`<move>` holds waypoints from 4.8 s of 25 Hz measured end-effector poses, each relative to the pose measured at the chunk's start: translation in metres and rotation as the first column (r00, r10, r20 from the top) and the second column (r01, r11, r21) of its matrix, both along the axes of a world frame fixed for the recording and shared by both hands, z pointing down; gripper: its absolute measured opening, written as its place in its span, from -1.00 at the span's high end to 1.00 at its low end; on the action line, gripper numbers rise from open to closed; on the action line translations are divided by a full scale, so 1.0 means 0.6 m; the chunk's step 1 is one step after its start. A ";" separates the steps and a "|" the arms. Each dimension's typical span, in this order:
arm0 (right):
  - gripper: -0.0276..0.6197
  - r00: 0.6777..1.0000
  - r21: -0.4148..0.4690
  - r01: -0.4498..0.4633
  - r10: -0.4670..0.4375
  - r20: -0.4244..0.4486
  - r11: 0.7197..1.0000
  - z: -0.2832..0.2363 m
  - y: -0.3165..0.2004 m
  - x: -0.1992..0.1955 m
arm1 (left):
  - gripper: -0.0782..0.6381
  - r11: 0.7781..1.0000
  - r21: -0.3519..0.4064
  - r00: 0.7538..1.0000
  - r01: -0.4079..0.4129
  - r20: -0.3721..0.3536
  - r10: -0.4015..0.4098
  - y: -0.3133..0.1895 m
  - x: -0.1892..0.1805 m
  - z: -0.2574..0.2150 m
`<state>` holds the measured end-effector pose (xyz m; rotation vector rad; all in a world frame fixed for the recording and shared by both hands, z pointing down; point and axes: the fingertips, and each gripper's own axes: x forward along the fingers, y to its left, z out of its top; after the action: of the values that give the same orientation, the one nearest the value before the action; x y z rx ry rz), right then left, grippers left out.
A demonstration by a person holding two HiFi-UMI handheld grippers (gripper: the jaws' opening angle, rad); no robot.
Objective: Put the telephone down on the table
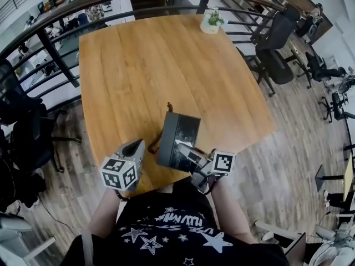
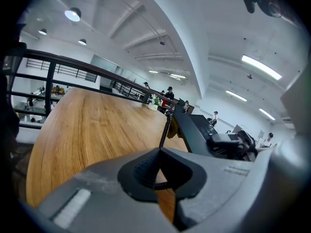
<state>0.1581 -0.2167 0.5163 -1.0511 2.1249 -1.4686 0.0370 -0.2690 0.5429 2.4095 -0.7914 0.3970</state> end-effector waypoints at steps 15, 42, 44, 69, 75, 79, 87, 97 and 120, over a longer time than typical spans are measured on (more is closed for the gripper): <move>0.42 0.936 0.028 0.353 -0.353 0.011 0.935 0.016 -0.096 0.016 | 0.78 0.945 0.044 0.945 0.323 0.035 -0.324 -0.020 0.011 -0.003; 0.42 0.891 -0.130 0.454 -0.446 0.082 0.882 0.136 -0.127 0.044 | 0.78 0.917 -0.028 0.912 0.399 0.119 -0.393 -0.023 0.050 0.050; 0.42 0.881 -0.076 0.473 -0.470 0.058 0.878 0.131 -0.132 0.042 | 0.78 0.918 -0.031 0.913 0.396 0.122 -0.390 -0.024 0.050 0.051; 0.29 0.843 -0.122 0.432 -0.449 -0.296 0.893 0.162 -0.131 0.059 | 0.78 0.917 -0.018 0.912 0.398 0.118 -0.393 -0.007 0.050 0.040; 0.12 0.806 -0.154 0.414 -0.440 -0.397 0.897 0.174 -0.138 0.077 | 0.78 0.917 -0.010 0.912 0.398 0.110 -0.394 -0.006 0.046 0.036; 0.08 0.794 -0.169 0.419 -0.451 -0.408 0.892 0.177 -0.139 0.079 | 0.78 0.919 -0.005 0.913 0.395 0.111 -0.392 -0.006 0.041 0.033; -0.01 0.774 -0.187 0.402 -0.442 -0.454 0.896 0.189 -0.141 0.095 | 0.78 0.919 0.007 0.913 0.394 0.107 -0.393 -0.001 0.028 0.030; 0.08 0.803 -0.159 0.304 -0.343 -0.488 0.939 0.176 -0.143 0.109 | 0.78 0.923 0.012 0.918 0.385 0.095 -0.384 0.011 0.011 0.024; 0.61 0.802 0.011 -0.145 0.124 -0.585 0.989 0.094 -0.048 0.134 | 0.78 0.975 -0.061 0.975 0.215 0.069 -0.211 0.076 -0.071 0.049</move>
<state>0.2383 -0.2455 0.5724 -1.8206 2.3449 -1.2150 -0.0059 -0.2235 0.5722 2.2307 -1.0360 0.4076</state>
